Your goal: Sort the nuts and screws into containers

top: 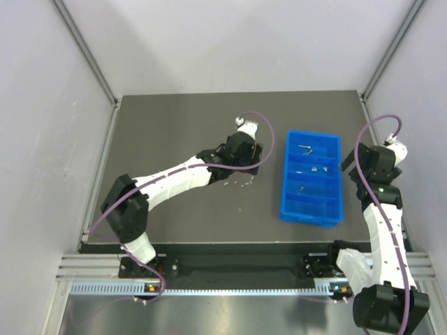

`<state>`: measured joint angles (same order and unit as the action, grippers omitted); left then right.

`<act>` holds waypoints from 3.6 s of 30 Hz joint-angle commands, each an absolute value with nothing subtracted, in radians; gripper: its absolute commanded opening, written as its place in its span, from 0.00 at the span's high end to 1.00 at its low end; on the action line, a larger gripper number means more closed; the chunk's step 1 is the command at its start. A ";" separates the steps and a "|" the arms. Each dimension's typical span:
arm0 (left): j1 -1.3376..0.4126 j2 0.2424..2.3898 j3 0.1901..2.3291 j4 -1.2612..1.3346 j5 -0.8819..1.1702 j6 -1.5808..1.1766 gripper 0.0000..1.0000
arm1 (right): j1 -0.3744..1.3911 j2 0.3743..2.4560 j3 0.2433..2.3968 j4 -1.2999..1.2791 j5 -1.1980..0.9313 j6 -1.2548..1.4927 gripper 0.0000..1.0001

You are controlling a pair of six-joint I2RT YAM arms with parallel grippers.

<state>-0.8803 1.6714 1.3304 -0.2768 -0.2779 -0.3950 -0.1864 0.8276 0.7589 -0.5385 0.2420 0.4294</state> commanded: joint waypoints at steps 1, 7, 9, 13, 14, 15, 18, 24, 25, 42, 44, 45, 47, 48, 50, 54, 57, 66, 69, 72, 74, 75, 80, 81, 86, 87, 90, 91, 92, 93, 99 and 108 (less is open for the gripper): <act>-0.885 1.701 1.305 -0.330 -0.250 -0.410 0.28 | -0.187 0.838 0.784 -0.491 0.224 0.430 0.00; -0.887 1.824 1.382 -0.356 -0.239 -0.396 0.32 | -0.189 0.842 0.784 -0.491 0.213 0.437 0.00; -0.887 1.885 1.425 -0.388 -0.247 -0.399 0.34 | -0.189 0.842 0.785 -0.492 0.213 0.437 0.00; -0.887 1.959 1.482 -0.428 -0.238 -0.413 0.40 | -0.189 0.844 0.795 -0.495 0.225 0.437 0.00; -0.887 1.968 1.488 -0.426 -0.239 -0.414 0.40 | -0.189 0.845 0.796 -0.497 0.225 0.436 0.00; -0.887 1.982 1.491 -0.414 -0.238 -0.416 0.40 | -0.189 0.845 0.798 -0.495 0.224 0.436 0.00; -0.887 2.008 1.509 -0.416 -0.241 -0.420 0.41 | -0.189 0.853 0.801 -0.494 0.222 0.436 0.00; -0.887 2.046 1.529 -0.423 -0.252 -0.422 0.44 | -0.187 0.856 0.802 -0.494 0.227 0.431 0.00; -0.887 2.052 1.529 -0.423 -0.253 -0.422 0.46 | -0.189 0.856 0.799 -0.494 0.227 0.433 0.00; -0.887 2.138 1.571 -0.446 -0.281 -0.410 0.64 | -0.187 0.839 0.796 -0.505 0.253 0.425 0.00; -0.887 2.140 1.577 -0.454 -0.281 -0.413 0.68 | -0.189 0.836 0.798 -0.506 0.255 0.423 0.00; -0.887 2.141 1.577 -0.459 -0.281 -0.416 0.71 | -0.189 0.835 0.798 -0.508 0.256 0.425 0.00; -0.887 2.134 1.571 -0.466 -0.281 -0.419 0.78 | -0.189 0.831 0.798 -0.509 0.258 0.423 0.00; -0.887 2.134 1.569 -0.468 -0.281 -0.419 0.80 | -0.189 0.830 0.796 -0.511 0.261 0.425 0.00; -0.887 2.129 1.566 -0.474 -0.282 -0.419 0.84 | -0.189 0.828 0.795 -0.509 0.259 0.425 0.00; -0.887 2.126 1.563 -0.482 -0.279 -0.426 0.94 | -0.189 0.827 0.793 -0.511 0.264 0.425 0.00; -0.887 2.117 1.565 -0.480 -0.272 -0.434 0.98 | -0.189 0.827 0.793 -0.512 0.265 0.425 0.00; -0.905 1.875 1.531 -0.359 -0.138 -0.431 0.99 | -0.189 0.818 0.825 -0.531 0.273 0.422 0.00; -0.936 1.806 1.529 -0.344 -0.068 -0.422 0.99 | -0.187 0.807 0.847 -0.551 0.268 0.431 0.00; -0.977 1.778 1.525 -0.316 0.058 -0.425 0.99 | -0.189 0.784 0.856 -0.577 0.268 0.449 0.00; -1.015 1.776 1.519 -0.281 0.142 -0.425 0.99 | -0.189 0.762 0.856 -0.591 0.267 0.454 0.00; -1.034 1.776 1.513 -0.261 0.150 -0.413 0.99 | -0.189 0.738 0.859 -0.601 0.262 0.454 0.00; -1.129 1.825 1.529 -0.215 0.158 -0.327 0.99 | -0.189 0.687 0.867 -0.646 0.256 0.459 0.00; -1.137 1.836 1.529 -0.212 0.158 -0.321 0.99 | -0.189 0.683 0.868 -0.653 0.253 0.462 0.00; -1.167 1.945 1.588 -0.202 0.132 -0.285 0.99 | -0.187 0.666 0.868 -0.672 0.250 0.454 0.00; -1.169 1.965 1.618 -0.204 0.108 -0.281 0.99 | -0.187 0.658 0.868 -0.673 0.247 0.454 0.00; -1.172 2.028 1.670 -0.233 0.088 -0.285 0.99 | -0.189 0.660 0.868 -0.672 0.255 0.449 0.00; -1.173 2.048 1.678 -0.236 0.062 -0.288 0.98 | -0.187 0.661 0.868 -0.670 0.255 0.445 0.00; -1.173 2.054 1.684 -0.241 0.046 -0.299 0.98 | -0.187 0.661 0.868 -0.672 0.258 0.443 0.01; -1.173 2.059 1.698 -0.244 0.032 -0.302 0.98 | -0.189 0.661 0.868 -0.670 0.258 0.443 0.00; -1.175 2.048 1.691 -0.253 0.034 -0.307 0.69 | -0.187 0.664 0.867 -0.667 0.264 0.437 0.00; -1.154 1.843 1.649 -0.328 -0.180 -0.362 0.30 | -0.189 0.661 0.871 -0.670 0.268 0.437 0.00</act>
<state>-1.1709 2.0125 1.6524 -0.3111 -0.0322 -0.3244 -0.1864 0.6701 0.8211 -0.6827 0.2443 0.4458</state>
